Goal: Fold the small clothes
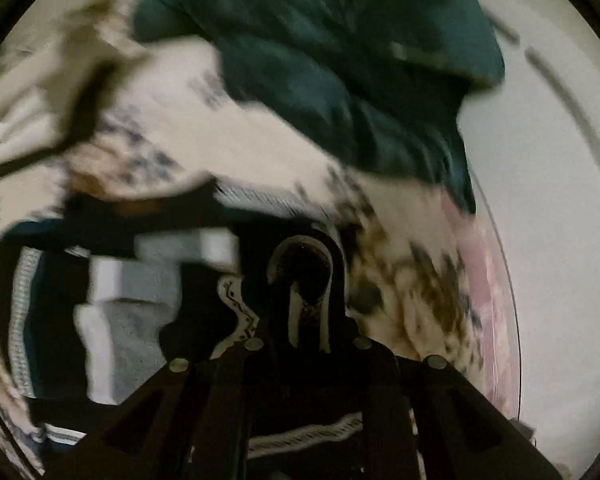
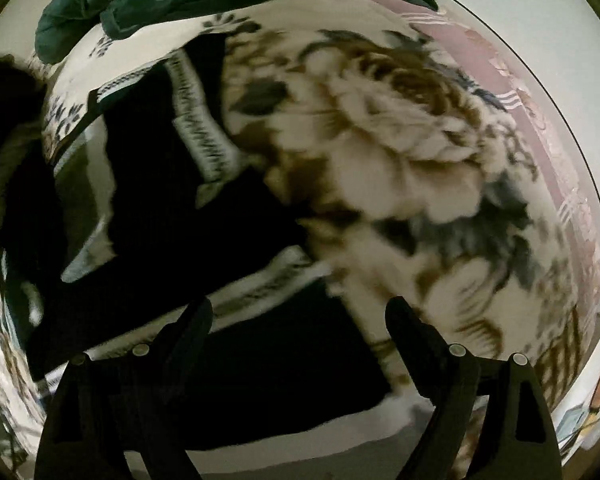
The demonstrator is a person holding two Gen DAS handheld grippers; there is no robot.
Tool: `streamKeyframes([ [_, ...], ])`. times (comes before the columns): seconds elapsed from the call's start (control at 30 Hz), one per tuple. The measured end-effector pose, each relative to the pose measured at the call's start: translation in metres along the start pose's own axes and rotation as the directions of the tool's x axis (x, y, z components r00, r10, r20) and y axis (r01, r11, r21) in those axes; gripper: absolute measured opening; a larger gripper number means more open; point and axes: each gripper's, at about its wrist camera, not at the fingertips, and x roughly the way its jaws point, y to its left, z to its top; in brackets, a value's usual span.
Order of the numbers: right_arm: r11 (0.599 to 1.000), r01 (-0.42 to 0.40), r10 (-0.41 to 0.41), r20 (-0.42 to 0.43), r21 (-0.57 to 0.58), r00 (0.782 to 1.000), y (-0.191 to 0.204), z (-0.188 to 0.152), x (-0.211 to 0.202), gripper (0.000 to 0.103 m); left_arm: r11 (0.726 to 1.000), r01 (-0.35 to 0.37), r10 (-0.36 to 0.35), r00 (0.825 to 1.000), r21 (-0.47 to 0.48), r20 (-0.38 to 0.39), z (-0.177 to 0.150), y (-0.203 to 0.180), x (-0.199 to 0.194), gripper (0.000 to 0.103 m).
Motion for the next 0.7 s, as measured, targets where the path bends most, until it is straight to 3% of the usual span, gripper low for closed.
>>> streamKeyframes([
  [0.07,0.999,-0.045,0.045,-0.009,-0.007,0.999,-0.018,0.004,-0.004,0.090,1.000,0.007,-0.007,1.000,-0.008,-0.016,-0.007,-0.007,0.006,0.019],
  [0.1,0.998,-0.061,0.061,-0.011,-0.005,0.998,-0.023,0.005,-0.006,0.090,1.000,0.011,-0.011,1.000,-0.014,-0.003,-0.009,-0.002,-0.001,0.031],
  [0.17,0.992,-0.123,0.123,-0.024,0.014,0.992,-0.039,0.013,-0.013,0.090,0.999,-0.028,0.028,0.999,-0.022,0.019,-0.013,0.016,-0.017,0.065],
  [0.2,0.989,-0.146,0.147,-0.026,0.027,0.989,-0.044,0.016,-0.016,0.090,0.999,-0.043,0.044,0.999,-0.032,0.030,-0.012,0.028,-0.022,0.087],
  [0.27,0.976,-0.207,0.209,-0.025,0.061,0.978,-0.042,0.031,-0.024,0.090,0.993,-0.080,0.086,0.994,-0.086,0.073,-0.017,0.069,-0.047,0.090],
  [0.33,0.961,-0.266,0.268,-0.015,0.080,0.963,-0.035,0.048,-0.030,0.090,0.973,-0.176,0.191,0.977,-0.150,0.093,-0.021,0.124,-0.069,0.090],
  [0.43,0.947,-0.317,0.317,0.000,0.049,0.948,-0.003,0.077,-0.028,0.090,0.901,-0.372,0.397,0.915,-0.224,0.075,-0.035,0.201,-0.086,0.090],
  [0.5,0.946,-0.325,0.325,0.002,-0.001,0.946,0.032,0.100,-0.016,0.090,0.851,-0.450,0.472,0.881,-0.271,0.021,-0.044,0.249,-0.084,0.090],
  [0.57,0.955,-0.295,0.294,-0.016,-0.038,0.956,0.056,0.119,0.001,0.089,0.815,-0.493,0.508,0.861,-0.303,-0.035,-0.050,0.289,-0.074,0.090],
  [0.6,0.957,-0.282,0.281,-0.035,-0.064,0.959,0.068,0.128,0.014,0.079,0.806,-0.503,0.514,0.856,-0.313,-0.051,-0.052,0.300,-0.070,0.090],
  [0.63,0.957,-0.278,0.275,-0.046,-0.081,0.960,0.078,0.133,0.021,0.038,0.803,-0.499,0.510,0.858,-0.325,-0.058,-0.053,0.310,-0.065,0.090],
  [0.67,0.963,-0.253,0.248,-0.060,-0.095,0.967,0.086,0.136,0.028,0.014,0.804,-0.495,0.506,0.861,-0.329,-0.057,-0.052,0.316,-0.062,0.090],
  [0.7,0.968,-0.220,0.215,-0.053,-0.117,0.975,0.093,0.139,0.029,0.008,0.807,-0.490,0.502,0.863,-0.328,-0.055,-0.050,0.319,-0.058,0.090],
])
